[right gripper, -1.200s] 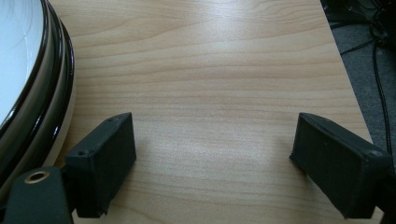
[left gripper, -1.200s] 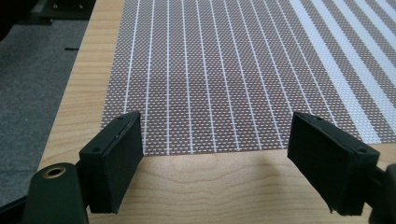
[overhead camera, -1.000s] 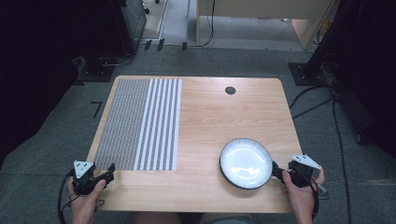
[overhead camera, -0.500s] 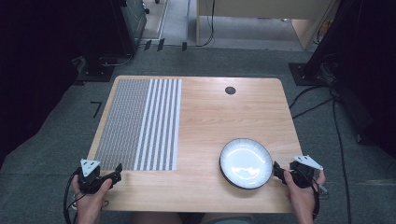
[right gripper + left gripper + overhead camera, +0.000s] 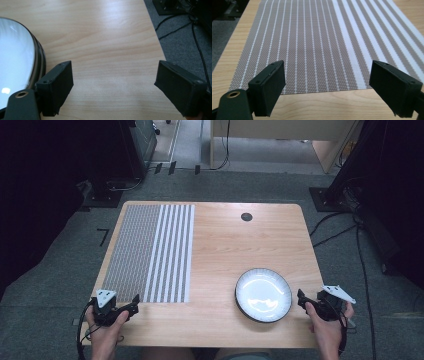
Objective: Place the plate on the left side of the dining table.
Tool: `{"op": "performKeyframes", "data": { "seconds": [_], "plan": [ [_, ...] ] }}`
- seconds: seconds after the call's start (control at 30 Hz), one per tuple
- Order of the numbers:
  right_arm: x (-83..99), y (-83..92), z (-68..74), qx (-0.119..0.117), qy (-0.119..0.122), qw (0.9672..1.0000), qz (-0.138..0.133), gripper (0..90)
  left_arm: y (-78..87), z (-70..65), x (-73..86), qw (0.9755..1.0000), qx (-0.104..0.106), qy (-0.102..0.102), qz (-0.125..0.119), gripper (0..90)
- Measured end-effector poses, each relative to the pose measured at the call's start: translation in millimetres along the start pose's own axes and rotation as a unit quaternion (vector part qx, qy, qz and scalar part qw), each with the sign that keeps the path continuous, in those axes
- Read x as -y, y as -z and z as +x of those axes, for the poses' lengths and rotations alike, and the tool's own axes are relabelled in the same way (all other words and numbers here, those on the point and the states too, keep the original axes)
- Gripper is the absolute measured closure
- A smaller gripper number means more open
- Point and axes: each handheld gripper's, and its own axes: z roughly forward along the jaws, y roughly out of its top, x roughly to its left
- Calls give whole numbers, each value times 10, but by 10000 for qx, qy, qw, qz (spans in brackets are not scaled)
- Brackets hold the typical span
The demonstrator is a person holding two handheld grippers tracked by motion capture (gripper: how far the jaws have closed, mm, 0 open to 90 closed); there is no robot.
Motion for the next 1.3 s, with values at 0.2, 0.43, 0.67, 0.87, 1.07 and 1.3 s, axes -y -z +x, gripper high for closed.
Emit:
{"op": "performKeyframes", "data": {
  "seconds": [0.2, 0.43, 0.67, 0.87, 1.07, 1.3],
  "plan": [
    [-71, 105, 35, 59, -77, 9998, -177, 143, -12, -126, -45, 9999, 165, 10, 15, 133],
    [-129, 172, 52, 54, -313, 9992, -231, 144, -40, -297, -107, 9993, 363, -98, 28, 134],
    [-167, 229, 104, -89, -380, 9987, -319, 147, -106, -602, -171, 9980, 559, -283, 27, 135],
    [-181, 254, 143, -154, -368, 9985, -373, 149, -146, -821, -205, 9965, 737, -384, 34, 135],
    [-185, 278, 191, -262, -327, 9983, -402, 152, -189, -1151, -279, 9937, 996, -516, 6, 135],
    [-178, 281, 259, -351, -219, 9985, -356, 164, -249, -1491, -336, 9896, 1273, -674, 21, 135]
  ]
}}
